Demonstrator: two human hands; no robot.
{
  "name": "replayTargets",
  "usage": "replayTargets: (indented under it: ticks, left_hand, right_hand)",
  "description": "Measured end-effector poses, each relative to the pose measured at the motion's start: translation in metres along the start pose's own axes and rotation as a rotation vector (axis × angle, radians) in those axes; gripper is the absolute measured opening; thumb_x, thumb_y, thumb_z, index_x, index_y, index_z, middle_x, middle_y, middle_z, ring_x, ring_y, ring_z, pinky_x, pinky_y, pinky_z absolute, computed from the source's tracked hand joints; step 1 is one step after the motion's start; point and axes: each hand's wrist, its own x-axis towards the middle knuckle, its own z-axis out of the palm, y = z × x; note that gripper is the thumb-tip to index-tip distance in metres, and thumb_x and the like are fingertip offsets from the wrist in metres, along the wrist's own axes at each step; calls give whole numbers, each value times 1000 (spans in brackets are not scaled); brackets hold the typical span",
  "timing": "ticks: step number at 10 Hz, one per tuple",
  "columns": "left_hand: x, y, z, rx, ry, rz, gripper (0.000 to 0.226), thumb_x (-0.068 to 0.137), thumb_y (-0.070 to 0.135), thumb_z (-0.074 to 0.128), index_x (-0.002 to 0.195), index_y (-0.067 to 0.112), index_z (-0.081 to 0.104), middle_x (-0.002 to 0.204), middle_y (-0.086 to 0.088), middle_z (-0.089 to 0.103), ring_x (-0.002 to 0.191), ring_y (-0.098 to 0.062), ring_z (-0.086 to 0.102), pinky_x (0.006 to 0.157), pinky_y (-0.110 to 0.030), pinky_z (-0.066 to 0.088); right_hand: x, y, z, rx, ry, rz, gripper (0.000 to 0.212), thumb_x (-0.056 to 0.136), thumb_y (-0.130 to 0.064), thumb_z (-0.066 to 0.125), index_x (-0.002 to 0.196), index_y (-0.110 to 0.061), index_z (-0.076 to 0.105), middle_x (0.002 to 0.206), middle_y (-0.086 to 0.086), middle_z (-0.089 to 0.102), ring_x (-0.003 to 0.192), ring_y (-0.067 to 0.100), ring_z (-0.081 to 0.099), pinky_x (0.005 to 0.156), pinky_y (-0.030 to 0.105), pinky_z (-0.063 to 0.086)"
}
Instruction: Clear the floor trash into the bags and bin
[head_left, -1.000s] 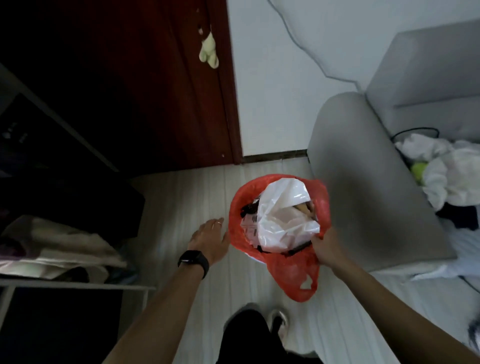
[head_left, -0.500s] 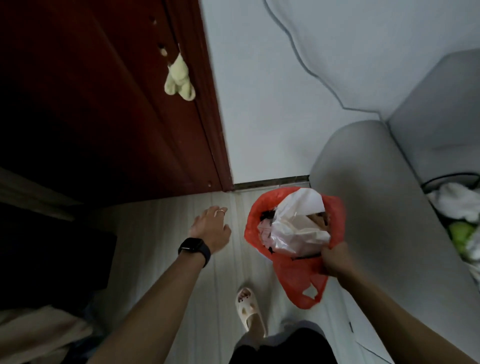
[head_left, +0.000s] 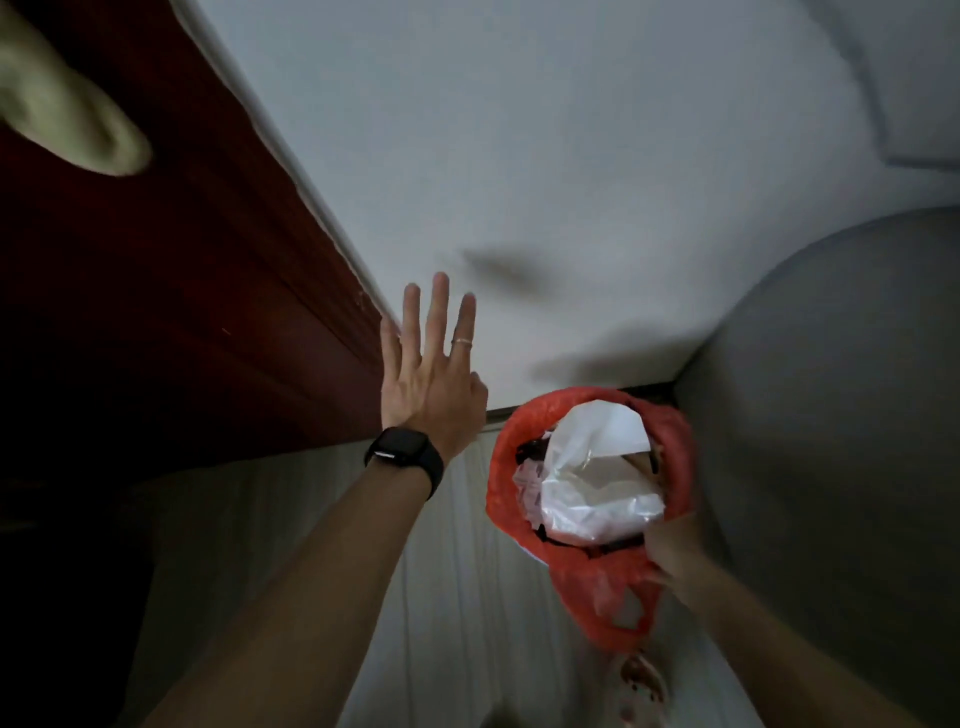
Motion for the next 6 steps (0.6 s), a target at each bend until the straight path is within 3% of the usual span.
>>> replayTargets:
  ticks: [1, 2, 3, 4, 5, 6]
  left_hand:
    - [31, 8, 53, 33, 84, 6, 94, 84, 30, 57, 157, 23, -2, 163, -5, -16, 149, -33, -14, 118, -54, -3]
    - [51, 10, 91, 42, 155, -25, 100, 79, 29, 60, 157, 18, -1, 162, -8, -15, 149, -35, -10, 119, -56, 2]
    - [63, 5, 124, 99, 257, -21, 102, 76, 27, 62, 157, 15, 2, 163, -14, -4, 148, -41, -4, 117, -61, 6]
    - [69, 1, 140, 145, 326, -22, 102, 73, 29, 62, 157, 14, 5, 162, -17, 3, 147, -44, 2, 114, -67, 8]
    - [69, 4, 135, 147, 315, -37, 104, 70, 27, 62, 157, 14, 5, 162, -18, 4, 147, -44, 2, 114, -67, 8]
    - [61, 7, 125, 137, 262, -56, 106, 69, 22, 62, 157, 14, 3, 163, -16, 1, 148, -42, 0, 115, -64, 8]
  right_hand:
    - [53, -2, 32, 86, -24, 71, 57, 98, -19, 47, 149, -12, 24, 135, 27, 47, 104, 46, 57, 77, 60, 56]
    - [100, 8, 54, 179, -59, 103, 48, 99, -17, 45, 145, -16, 34, 133, 20, 50, 99, 38, 57, 61, 47, 58]
    - [132, 21, 70, 292, -104, 83, 39, 99, -14, 45, 137, -19, 45, 125, 14, 57, 90, 28, 61, 53, 37, 56]
    - [145, 37, 78, 368, -143, 114, 39, 98, -10, 48, 136, -19, 48, 124, 13, 58, 94, 27, 60, 50, 34, 56]
    - [144, 52, 74, 256, -141, 177, 41, 88, 8, 51, 128, -3, 55, 116, 24, 63, 87, 32, 62, 45, 32, 54]
    - [130, 62, 65, 51, -132, 104, 31, 82, 5, 62, 113, 3, 66, 104, 26, 69, 85, 34, 66, 72, 44, 59]
